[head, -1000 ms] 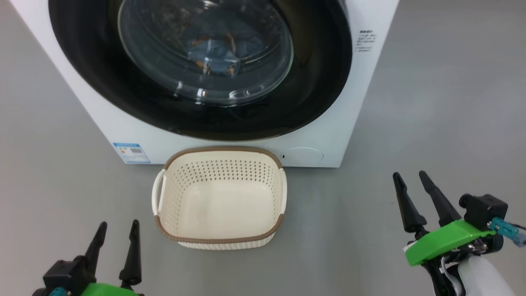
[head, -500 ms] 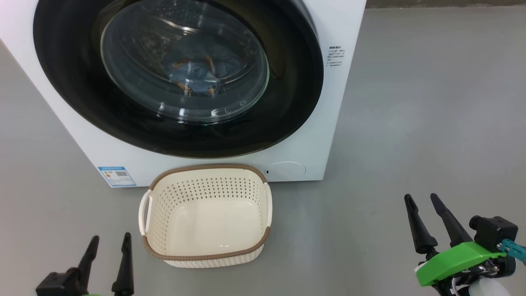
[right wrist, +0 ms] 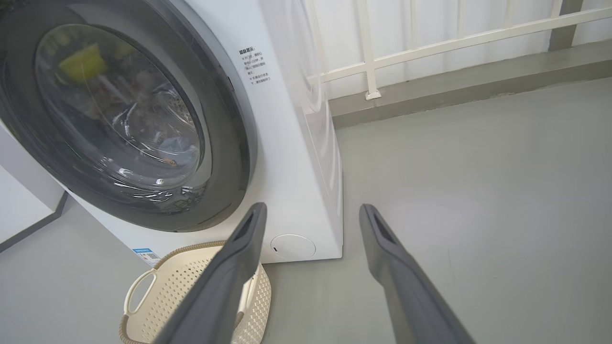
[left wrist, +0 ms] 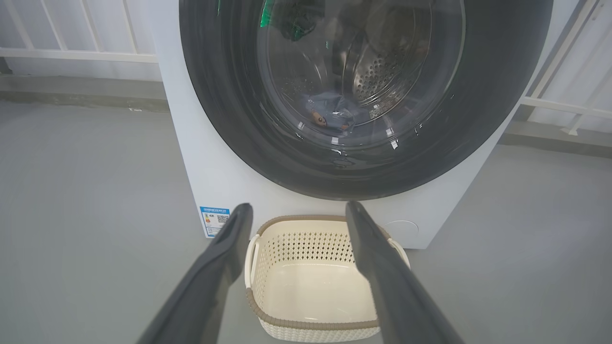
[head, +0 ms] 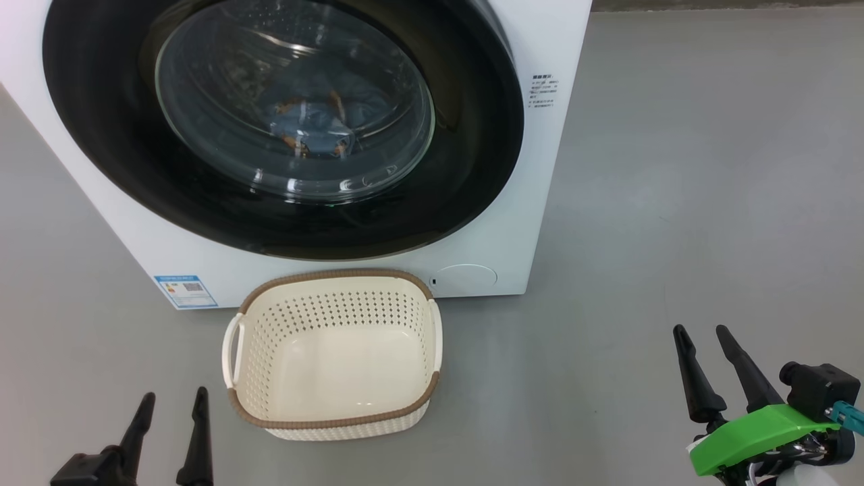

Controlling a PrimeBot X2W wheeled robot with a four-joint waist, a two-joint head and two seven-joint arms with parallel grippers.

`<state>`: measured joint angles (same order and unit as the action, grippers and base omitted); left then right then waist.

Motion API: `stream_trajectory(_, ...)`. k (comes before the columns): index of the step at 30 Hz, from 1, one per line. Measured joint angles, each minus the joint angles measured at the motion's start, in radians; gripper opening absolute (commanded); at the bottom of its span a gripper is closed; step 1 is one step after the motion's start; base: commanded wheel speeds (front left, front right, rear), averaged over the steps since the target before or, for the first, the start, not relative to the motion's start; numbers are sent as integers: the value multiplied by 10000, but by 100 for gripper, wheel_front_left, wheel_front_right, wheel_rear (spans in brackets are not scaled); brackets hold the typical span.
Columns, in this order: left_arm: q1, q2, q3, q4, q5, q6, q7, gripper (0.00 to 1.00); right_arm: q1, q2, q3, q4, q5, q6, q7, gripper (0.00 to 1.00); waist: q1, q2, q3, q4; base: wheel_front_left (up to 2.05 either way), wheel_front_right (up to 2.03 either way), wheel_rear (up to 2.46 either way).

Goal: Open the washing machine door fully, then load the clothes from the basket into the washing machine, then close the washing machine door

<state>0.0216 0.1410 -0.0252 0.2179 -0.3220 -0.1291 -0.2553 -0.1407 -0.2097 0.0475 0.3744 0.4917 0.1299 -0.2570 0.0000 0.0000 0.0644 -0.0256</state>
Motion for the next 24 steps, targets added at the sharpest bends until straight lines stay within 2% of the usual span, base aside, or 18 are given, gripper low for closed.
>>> stream_trajectory(18,1,-13,171,-63,-31,0,0,100,1,54,-98,-10,-12,0,0,100,0,0,-25,-8,0,0,0)
stream_trajectory(19,2,-29,171,-40,-31,2,2,0,3,63,-98,13,-10,0,0,0,0,0,-32,-10,0,0,0)
stream_trajectory(24,140,-357,33,397,-107,2,56,0,225,341,-23,477,69,0,31,0,0,0,-38,-8,0,0,0)
